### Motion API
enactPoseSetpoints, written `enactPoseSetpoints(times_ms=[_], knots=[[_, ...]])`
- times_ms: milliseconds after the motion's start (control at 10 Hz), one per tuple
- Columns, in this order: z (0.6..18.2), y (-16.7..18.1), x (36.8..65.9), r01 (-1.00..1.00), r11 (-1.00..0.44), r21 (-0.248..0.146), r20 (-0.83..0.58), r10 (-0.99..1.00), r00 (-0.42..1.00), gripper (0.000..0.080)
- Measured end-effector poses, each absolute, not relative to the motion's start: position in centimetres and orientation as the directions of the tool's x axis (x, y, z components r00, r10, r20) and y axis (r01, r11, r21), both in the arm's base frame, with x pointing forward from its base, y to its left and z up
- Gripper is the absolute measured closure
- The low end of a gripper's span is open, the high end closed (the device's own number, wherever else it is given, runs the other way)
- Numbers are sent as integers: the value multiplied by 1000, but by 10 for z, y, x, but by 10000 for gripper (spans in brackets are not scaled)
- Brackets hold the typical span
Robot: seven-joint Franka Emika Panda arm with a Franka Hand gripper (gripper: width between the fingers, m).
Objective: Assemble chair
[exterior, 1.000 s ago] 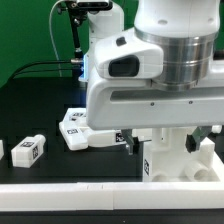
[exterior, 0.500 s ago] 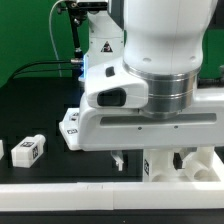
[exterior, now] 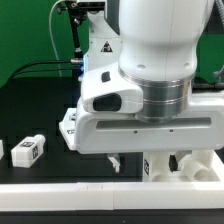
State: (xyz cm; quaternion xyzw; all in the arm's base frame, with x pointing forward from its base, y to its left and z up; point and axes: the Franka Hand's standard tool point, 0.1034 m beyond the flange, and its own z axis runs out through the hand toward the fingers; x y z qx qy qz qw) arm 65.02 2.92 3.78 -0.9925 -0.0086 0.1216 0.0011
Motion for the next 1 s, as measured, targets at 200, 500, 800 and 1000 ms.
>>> enactPoseSetpoints(times_ms=[200, 500, 800, 1000], knots=[[38, 29, 650, 17, -1000, -4, -241, 17, 970, 432], [38, 29, 650, 17, -1000, -4, -241, 17, 970, 772], [42, 25, 651, 48, -999, -17, -213, 51, 976, 772], [61, 16, 641, 45, -999, -20, -159, 47, 986, 772]])
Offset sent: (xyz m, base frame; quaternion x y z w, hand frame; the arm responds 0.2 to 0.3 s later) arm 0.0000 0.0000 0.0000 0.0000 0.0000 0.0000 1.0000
